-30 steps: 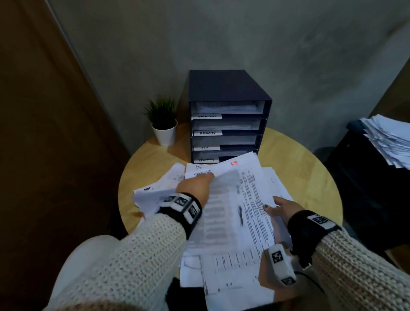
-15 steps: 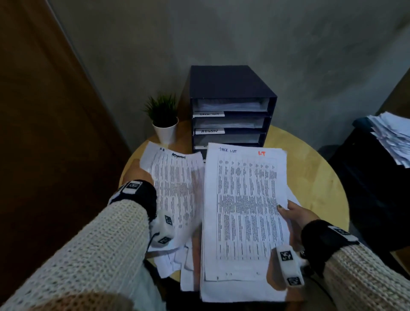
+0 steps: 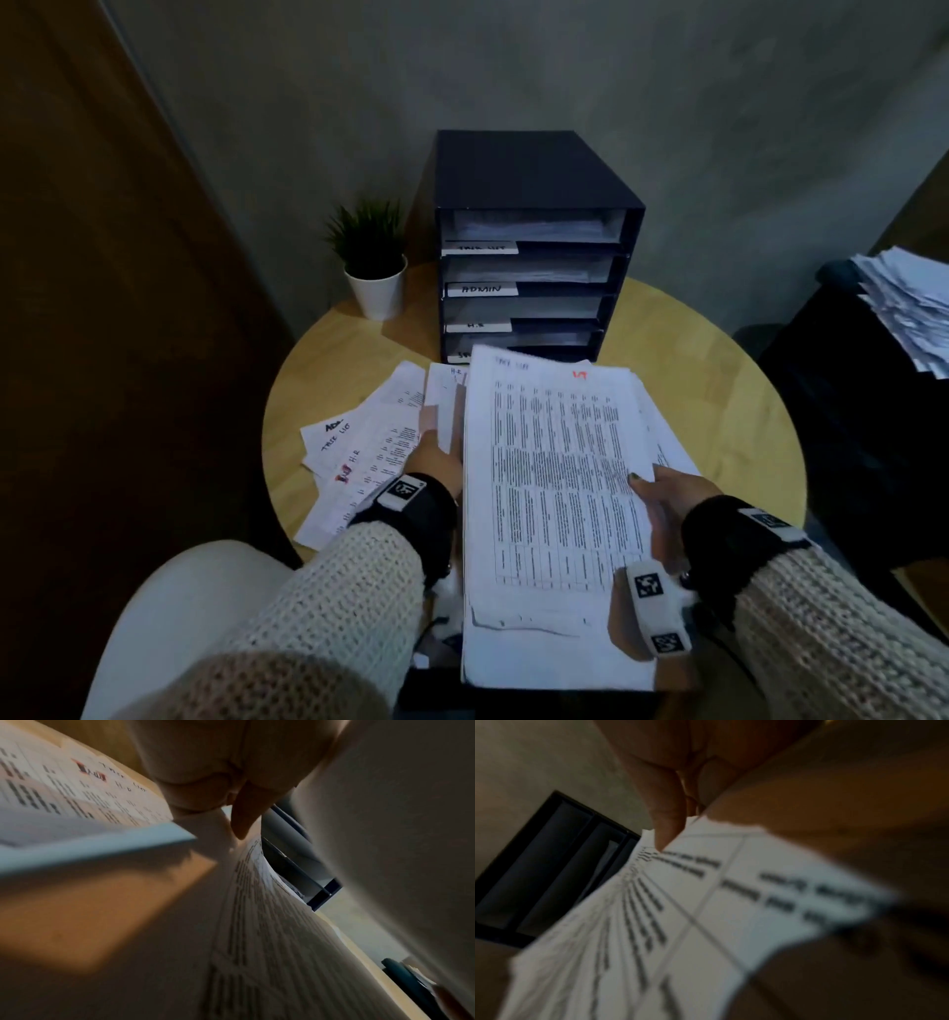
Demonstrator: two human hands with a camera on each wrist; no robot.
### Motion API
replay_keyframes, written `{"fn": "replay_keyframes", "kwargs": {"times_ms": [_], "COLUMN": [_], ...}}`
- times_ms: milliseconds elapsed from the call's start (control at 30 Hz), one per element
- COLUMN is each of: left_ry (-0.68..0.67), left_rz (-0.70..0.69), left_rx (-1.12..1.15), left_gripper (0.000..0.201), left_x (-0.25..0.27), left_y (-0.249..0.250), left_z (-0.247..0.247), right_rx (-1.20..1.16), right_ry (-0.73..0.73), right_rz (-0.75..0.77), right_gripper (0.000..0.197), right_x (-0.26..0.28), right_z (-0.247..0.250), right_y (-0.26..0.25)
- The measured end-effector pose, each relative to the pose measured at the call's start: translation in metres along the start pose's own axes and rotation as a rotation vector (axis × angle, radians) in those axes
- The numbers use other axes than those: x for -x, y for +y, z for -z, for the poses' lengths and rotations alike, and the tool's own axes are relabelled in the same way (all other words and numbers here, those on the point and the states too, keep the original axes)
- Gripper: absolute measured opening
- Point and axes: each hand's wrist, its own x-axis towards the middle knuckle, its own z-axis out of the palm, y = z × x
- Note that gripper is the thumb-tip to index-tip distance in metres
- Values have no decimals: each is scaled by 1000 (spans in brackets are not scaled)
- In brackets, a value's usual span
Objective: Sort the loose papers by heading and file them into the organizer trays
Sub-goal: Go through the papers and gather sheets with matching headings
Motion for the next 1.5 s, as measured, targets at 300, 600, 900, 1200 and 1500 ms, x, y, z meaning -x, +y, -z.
{"fn": "replay_keyframes", "kwargs": {"times_ms": [300,600,900,1200,1500], "left_ry": [287,232,254,265,424], "left_rz": [327,315,201,-106,-389], "left_rx": [-283,-252,-349,-100,14], "left_gripper": [43,46,53,34,28], "left_x": [-49,-40,-22,30,60], "left_y": [-60,-57,-50,35,77], "left_z": [79,97,101,125,134], "right_rx": [831,875,872,672,419], "right_ry": [102,60,51,77,115], "right_rz": [10,-33,23,71,108], "right_gripper": [64,69,68,68,63], "right_x": [2,-1,0,10,22], "right_z": [-7,-9,-5,0,6], "right_y": [-5,-8,-6,-5,4]}}
